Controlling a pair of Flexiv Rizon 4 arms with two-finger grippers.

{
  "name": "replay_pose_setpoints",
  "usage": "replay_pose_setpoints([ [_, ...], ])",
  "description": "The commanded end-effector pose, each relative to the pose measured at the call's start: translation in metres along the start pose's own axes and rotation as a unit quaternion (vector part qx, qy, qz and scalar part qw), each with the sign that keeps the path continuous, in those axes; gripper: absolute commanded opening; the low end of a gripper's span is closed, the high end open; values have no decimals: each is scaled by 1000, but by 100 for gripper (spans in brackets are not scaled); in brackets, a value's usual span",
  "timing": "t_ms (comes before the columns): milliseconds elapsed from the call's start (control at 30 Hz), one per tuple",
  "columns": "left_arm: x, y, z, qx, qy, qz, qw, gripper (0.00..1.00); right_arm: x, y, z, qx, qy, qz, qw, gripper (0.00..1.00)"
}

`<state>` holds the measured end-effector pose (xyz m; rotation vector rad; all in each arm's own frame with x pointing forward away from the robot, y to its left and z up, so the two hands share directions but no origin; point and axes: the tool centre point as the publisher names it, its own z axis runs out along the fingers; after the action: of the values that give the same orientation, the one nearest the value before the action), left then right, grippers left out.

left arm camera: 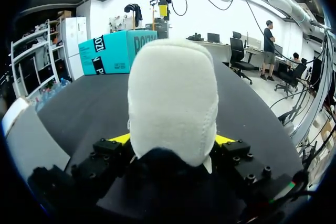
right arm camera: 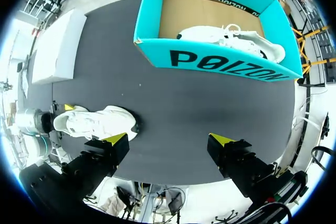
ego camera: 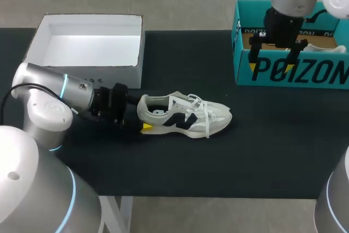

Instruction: Take the shoe out of the shoebox, open the shoe tongue, remove and reinsert the insole, then place the shoe into the shoebox

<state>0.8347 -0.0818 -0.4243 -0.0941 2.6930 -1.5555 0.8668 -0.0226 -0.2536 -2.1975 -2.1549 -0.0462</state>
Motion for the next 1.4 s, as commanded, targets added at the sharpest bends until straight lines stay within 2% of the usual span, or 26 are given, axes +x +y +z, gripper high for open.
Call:
replay_pose_setpoints([
  [33, 0, 0, 0, 1, -1, 0, 1000, 0, 23, -8, -3, -10, -10, 45, 999, 100],
  [100, 0, 0, 0, 1, -1, 0, 1000, 0, 35, -13, -5, -22, 0, 70, 997, 100],
  [233, 0, 0, 0, 1, -1, 0, 1000, 0, 65, -24, -6, -24, 3, 80, 996, 100],
  [333, 0, 0, 0, 1, -1, 0, 1000, 0, 86, -28, -2, -25, -11, 100, 995, 100],
  [467, 0, 0, 0, 1, -1, 0, 1000, 0, 117, -40, 5, -64, -51, 115, 990, 100],
  [633, 0, 0, 0, 1, -1, 0, 1000, 0, 146, -47, 15, -54, -57, 107, 991, 100],
  [867, 0, 0, 0, 1, -1, 0, 1000, 0, 181, -60, 21, -55, -45, 105, 992, 100],
  [1067, 0, 0, 0, 1, -1, 0, 1000, 0, 213, -73, 37, -56, -48, 80, 994, 100],
  [1233, 0, 0, 0, 1, -1, 0, 1000, 0, 231, -74, 51, -70, -58, 76, 993, 100],
  [1400, 0, 0, 0, 1, -1, 0, 1000, 0, 242, -76, 62, -64, -57, 74, 994, 100],
])
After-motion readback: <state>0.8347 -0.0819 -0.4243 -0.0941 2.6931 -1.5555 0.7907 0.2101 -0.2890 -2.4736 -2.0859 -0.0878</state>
